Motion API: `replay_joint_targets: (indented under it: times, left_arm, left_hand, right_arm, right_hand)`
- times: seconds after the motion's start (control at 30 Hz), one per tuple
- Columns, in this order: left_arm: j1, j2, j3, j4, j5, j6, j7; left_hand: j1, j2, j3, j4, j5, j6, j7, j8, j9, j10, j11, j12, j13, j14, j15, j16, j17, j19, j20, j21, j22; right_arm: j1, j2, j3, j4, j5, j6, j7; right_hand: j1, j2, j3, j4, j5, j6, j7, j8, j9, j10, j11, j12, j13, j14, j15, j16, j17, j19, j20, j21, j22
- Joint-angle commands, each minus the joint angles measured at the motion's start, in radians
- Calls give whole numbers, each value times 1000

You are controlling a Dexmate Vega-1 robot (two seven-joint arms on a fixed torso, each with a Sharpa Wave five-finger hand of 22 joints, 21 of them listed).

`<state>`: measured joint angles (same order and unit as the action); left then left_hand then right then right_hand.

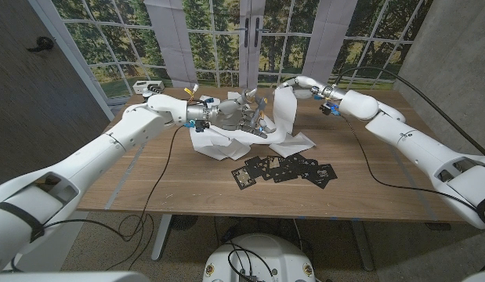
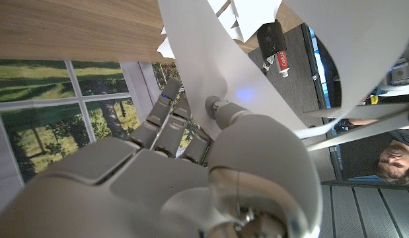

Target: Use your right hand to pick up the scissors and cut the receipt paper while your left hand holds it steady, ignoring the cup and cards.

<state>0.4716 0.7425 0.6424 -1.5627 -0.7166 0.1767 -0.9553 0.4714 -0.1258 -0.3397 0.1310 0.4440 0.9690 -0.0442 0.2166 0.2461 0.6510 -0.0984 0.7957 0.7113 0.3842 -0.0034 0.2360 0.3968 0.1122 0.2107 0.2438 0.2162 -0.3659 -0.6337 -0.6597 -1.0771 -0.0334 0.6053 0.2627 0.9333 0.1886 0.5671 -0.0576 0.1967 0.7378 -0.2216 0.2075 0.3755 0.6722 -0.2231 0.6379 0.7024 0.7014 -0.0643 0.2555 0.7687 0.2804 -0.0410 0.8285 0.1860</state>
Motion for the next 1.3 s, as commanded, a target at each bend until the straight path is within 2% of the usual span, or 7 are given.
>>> replay_joint_targets:
  times: [0.03,0.63,0.97,1.3]
  left_arm:
    - [-18,-13,19,13,26,1,-18]
    - [-51,-28,41,36,47,0,-57]
    - [-48,-19,40,26,47,12,-55]
    - [-45,-12,40,20,43,22,-56]
  left_hand:
    - [-5,-1,1,3,4,-60,63,2,1,4,-6,3,2,3,5,2,2,-8,3,-2,3]
    - [-7,2,2,4,7,-59,63,5,2,3,-7,3,1,2,5,2,3,-8,3,-2,2]
    - [-9,3,3,4,8,-62,63,4,0,4,-4,3,1,1,6,2,3,-8,3,-2,3]
    - [-10,4,3,4,9,-61,64,5,0,4,-4,4,1,3,7,3,3,-8,3,-1,3]
  right_arm:
    - [2,-1,-8,-30,-27,7,-6]
    - [-49,-33,12,-142,-57,-24,-35]
    - [-62,-41,20,-178,-93,-24,-63]
    - [-57,-38,22,-173,-89,-22,-53]
  right_hand:
    - [6,8,-48,41,-3,9,2,7,1,30,20,-3,5,-1,-168,4,2,-4,-24,0,1]
    - [10,8,-49,40,-3,10,3,8,0,34,20,-7,10,-1,-168,7,0,-4,-25,2,0]
    - [13,8,-49,39,-3,11,3,8,-1,35,20,-10,13,0,-169,9,-1,-5,-25,3,0]
    - [17,9,-49,38,-3,15,4,10,-1,36,21,-14,16,3,-169,12,0,-5,-25,4,0]
